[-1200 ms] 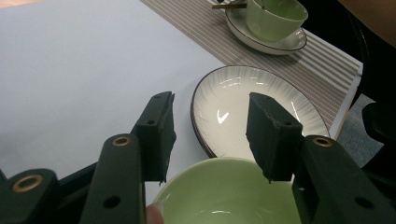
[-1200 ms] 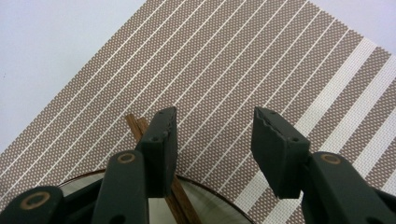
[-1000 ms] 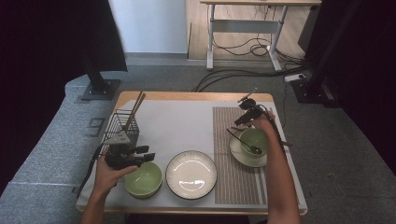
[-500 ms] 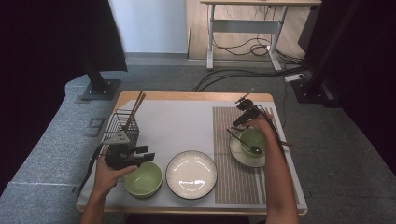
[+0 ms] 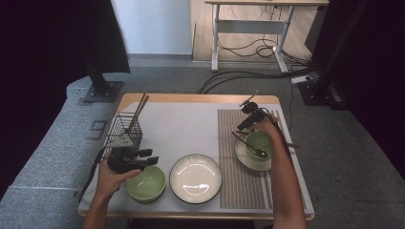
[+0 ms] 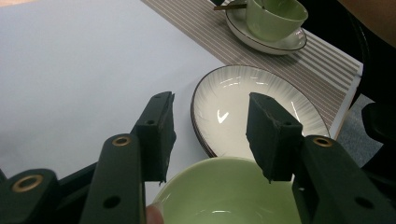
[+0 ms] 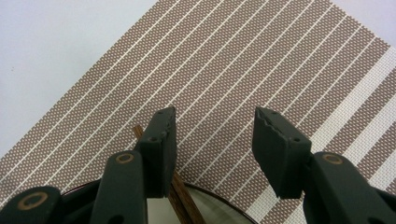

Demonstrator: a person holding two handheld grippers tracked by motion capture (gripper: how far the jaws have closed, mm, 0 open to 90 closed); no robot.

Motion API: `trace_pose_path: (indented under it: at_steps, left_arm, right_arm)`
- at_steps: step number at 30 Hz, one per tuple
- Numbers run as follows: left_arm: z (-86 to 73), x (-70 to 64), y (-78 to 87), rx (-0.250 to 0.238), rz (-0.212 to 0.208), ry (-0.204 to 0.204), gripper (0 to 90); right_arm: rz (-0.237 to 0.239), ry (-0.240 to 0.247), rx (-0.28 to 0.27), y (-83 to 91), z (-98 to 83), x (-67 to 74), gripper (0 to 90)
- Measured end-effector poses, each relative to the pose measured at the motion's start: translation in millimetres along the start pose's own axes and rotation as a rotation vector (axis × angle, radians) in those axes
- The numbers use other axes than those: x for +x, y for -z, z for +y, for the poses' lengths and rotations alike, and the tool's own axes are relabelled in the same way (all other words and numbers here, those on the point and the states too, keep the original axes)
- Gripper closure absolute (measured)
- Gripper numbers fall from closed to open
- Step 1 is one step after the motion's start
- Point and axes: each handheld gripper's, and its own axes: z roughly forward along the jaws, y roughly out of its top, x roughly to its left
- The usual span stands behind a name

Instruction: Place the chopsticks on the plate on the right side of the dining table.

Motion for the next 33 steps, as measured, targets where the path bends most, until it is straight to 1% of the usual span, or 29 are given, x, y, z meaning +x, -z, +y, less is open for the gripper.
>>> trace_pose_path:
  at_steps: [12,15,27,33]
  left_arm:
    - [0.0,-0.2,-0.9,0.003,0.0,0.0,51.7]
    - [0.0,-0.3,-0.7,0.002,0.001,0.0,51.7]
    - [0.0,-0.6,-1.4,0.005,-0.001,0.0,51.6]
    - [0.0,-0.8,-1.7,0.007,-0.001,0.0,51.6]
  right_arm:
    - [0.014,0.011,0.007,1.1,-0.4,2.8,50.4]
    - [0.017,0.021,0.006,0.5,-0.5,3.7,50.4]
    - [0.031,0.026,0.01,0.7,-2.5,5.8,50.4]
    - [0.03,0.025,0.009,1.0,-3.2,5.4,50.5]
